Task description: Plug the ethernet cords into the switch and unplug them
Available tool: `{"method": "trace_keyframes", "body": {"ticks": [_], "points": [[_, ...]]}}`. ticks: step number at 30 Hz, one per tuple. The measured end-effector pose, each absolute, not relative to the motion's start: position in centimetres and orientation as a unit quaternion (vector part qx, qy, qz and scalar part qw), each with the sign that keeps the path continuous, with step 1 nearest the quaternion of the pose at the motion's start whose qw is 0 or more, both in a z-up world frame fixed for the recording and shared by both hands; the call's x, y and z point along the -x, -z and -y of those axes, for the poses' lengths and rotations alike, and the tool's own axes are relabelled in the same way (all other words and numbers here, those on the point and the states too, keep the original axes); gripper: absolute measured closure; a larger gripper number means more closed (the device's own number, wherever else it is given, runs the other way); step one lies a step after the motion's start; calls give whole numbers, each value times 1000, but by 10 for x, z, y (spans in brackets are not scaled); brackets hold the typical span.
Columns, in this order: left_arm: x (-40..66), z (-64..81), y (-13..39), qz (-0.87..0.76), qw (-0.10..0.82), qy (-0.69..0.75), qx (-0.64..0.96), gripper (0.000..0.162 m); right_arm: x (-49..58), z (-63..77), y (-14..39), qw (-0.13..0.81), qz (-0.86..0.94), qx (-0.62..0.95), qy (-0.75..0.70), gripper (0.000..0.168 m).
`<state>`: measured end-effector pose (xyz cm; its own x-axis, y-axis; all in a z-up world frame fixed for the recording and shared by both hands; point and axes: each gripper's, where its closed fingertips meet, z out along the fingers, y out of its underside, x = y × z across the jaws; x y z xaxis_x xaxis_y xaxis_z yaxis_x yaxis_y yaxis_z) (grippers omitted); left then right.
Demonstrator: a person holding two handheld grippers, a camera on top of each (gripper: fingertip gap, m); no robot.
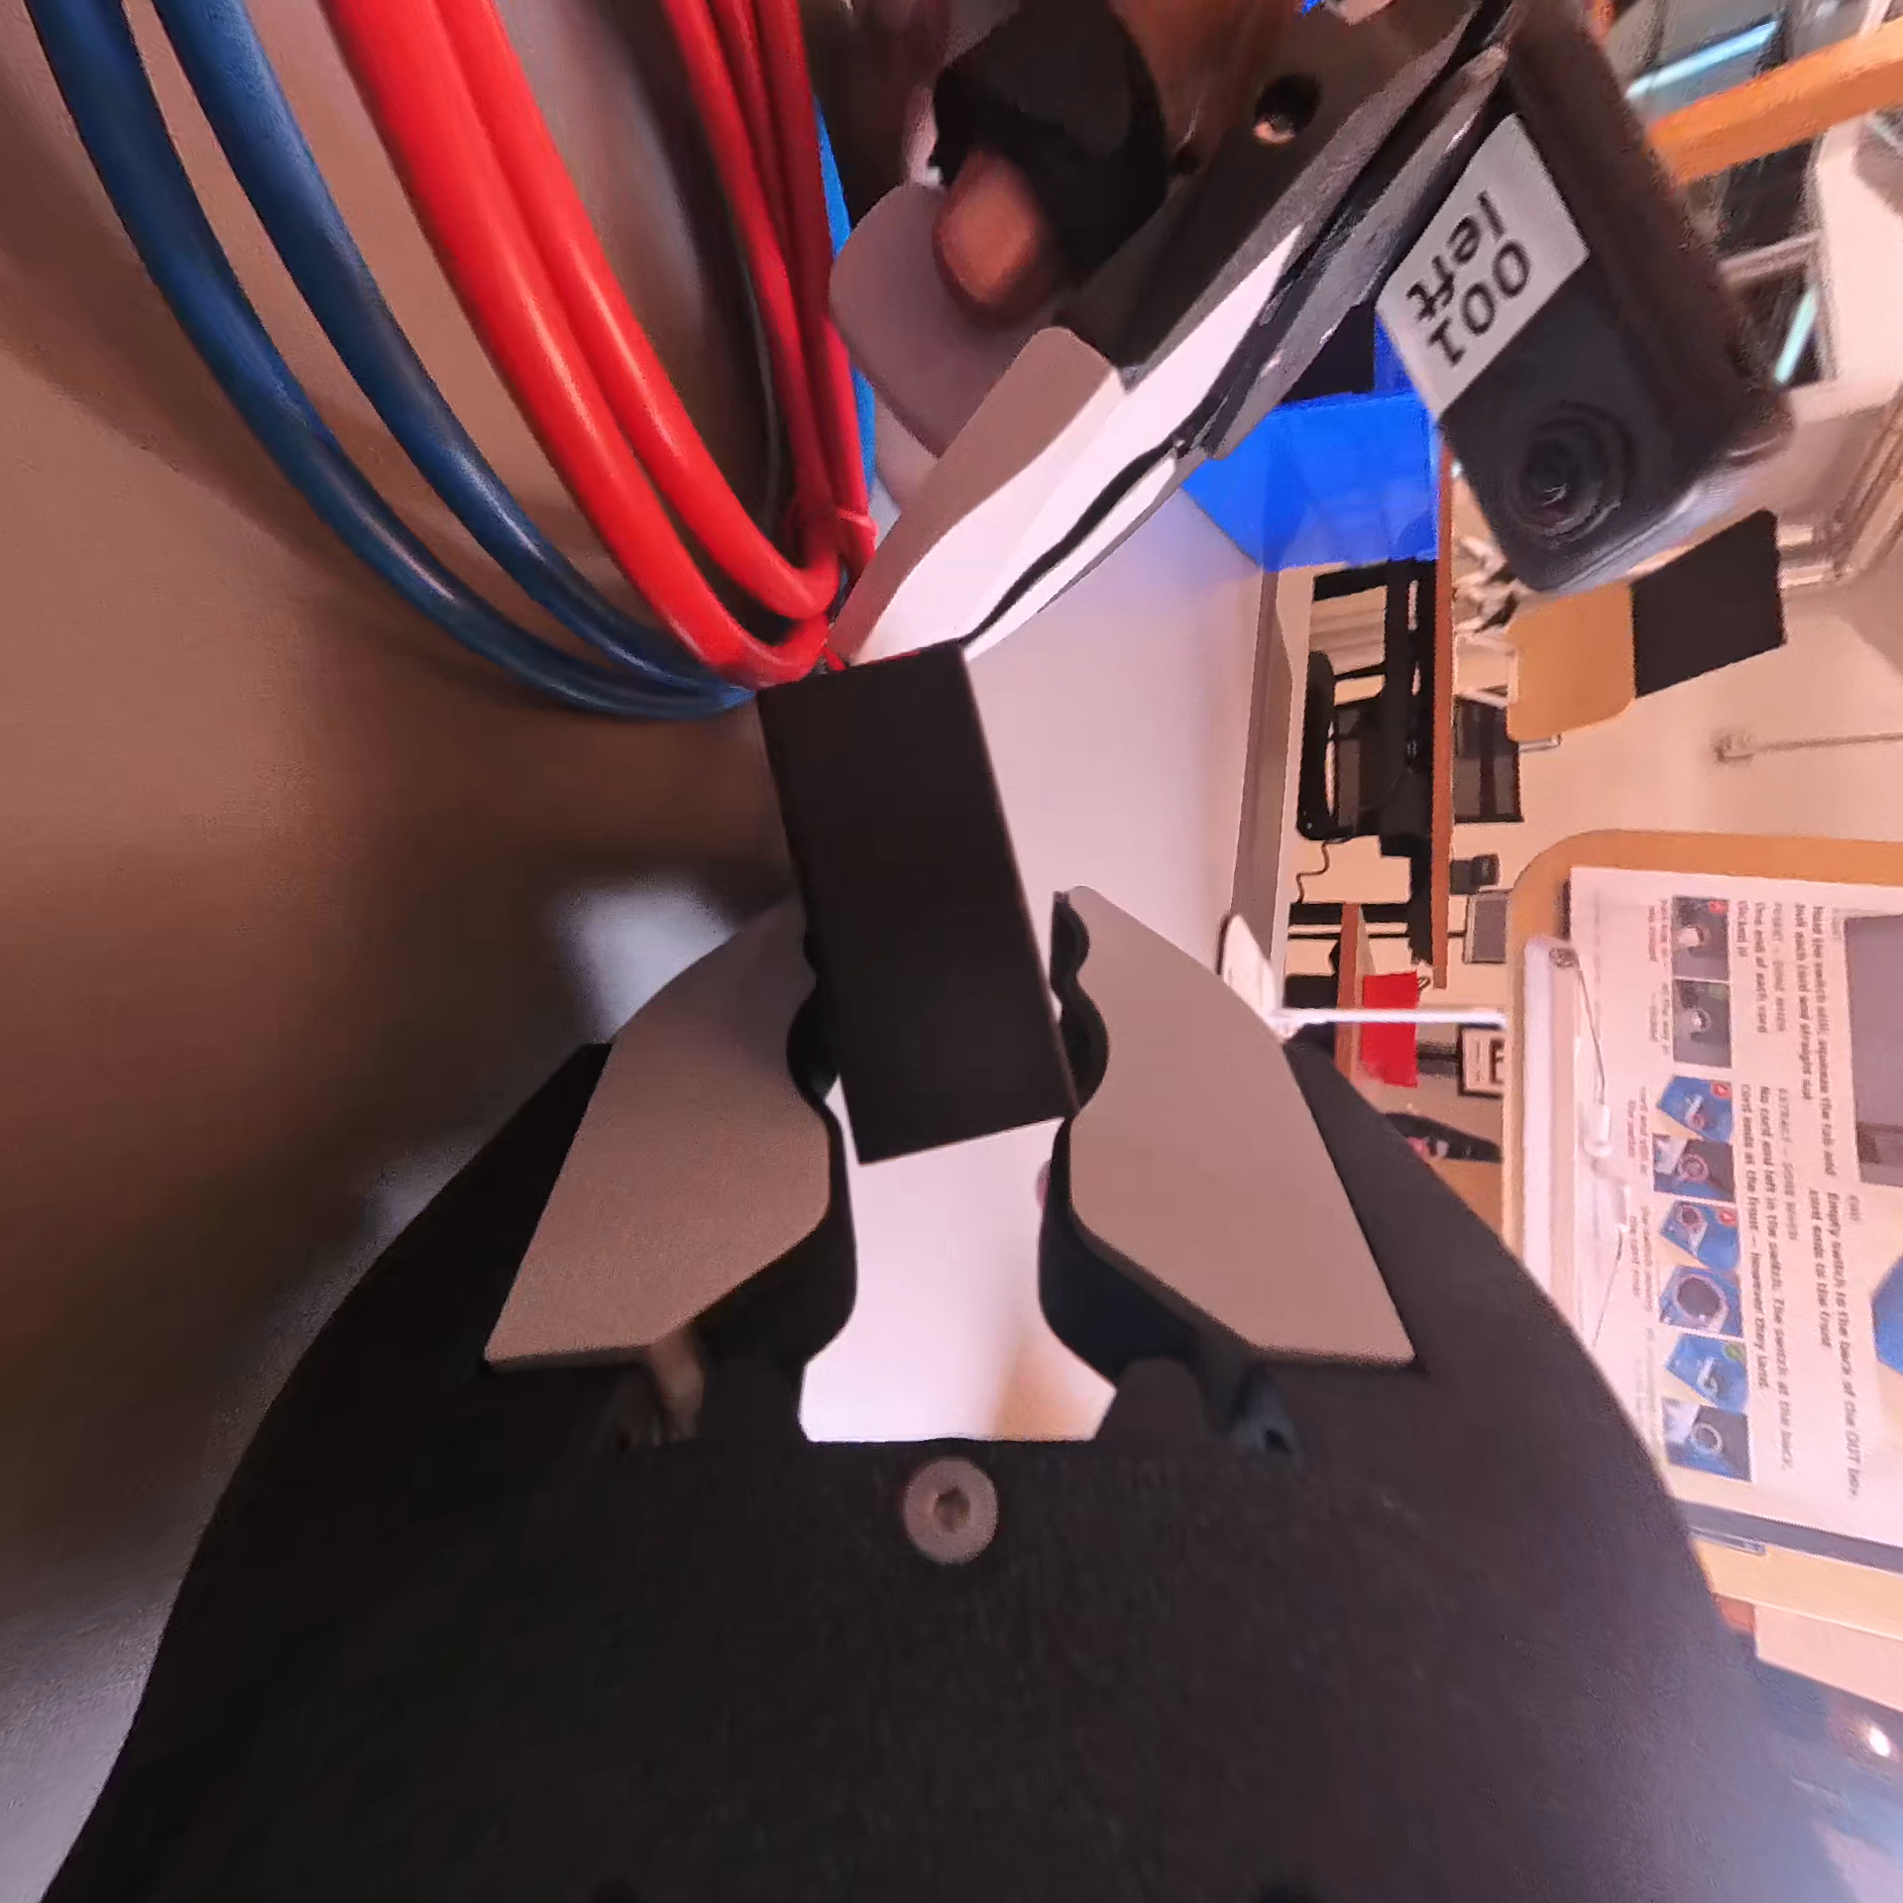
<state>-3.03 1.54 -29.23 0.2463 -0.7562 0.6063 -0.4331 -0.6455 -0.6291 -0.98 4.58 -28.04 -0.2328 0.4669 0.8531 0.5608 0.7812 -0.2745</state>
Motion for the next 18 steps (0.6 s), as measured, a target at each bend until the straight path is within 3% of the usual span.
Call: {"method": "trace_keyframes", "body": {"ticks": [1, 9, 18], "points": [[31, -16, 293, -383, 167, 476, 774, 151, 10, -45, 283, 517, 785, 337, 43, 132], [35, -18, 284, -374, 172, 490, 769, 151, 11, -31, 283, 519, 785, 328, -76, 137], [35, -5, 262, -381, 118, 519, 756, 150, 15, -27, 260, 555, 770, 305, -81, 138]]}}
